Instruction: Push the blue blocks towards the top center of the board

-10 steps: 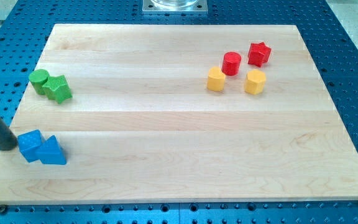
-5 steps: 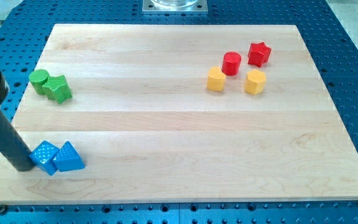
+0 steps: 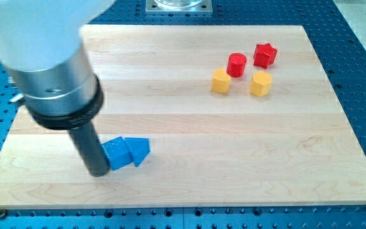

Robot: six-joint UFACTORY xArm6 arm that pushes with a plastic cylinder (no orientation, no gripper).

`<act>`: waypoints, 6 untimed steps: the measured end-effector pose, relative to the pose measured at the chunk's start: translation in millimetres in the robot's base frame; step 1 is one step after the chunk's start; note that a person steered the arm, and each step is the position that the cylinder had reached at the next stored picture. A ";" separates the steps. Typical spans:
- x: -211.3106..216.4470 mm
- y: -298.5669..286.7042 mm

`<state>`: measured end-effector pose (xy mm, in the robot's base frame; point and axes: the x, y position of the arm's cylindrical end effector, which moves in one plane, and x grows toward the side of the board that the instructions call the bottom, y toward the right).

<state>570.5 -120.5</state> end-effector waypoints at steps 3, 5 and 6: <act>0.0 -6.1; -23.3 80.4; -42.2 127.9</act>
<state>528.3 7.5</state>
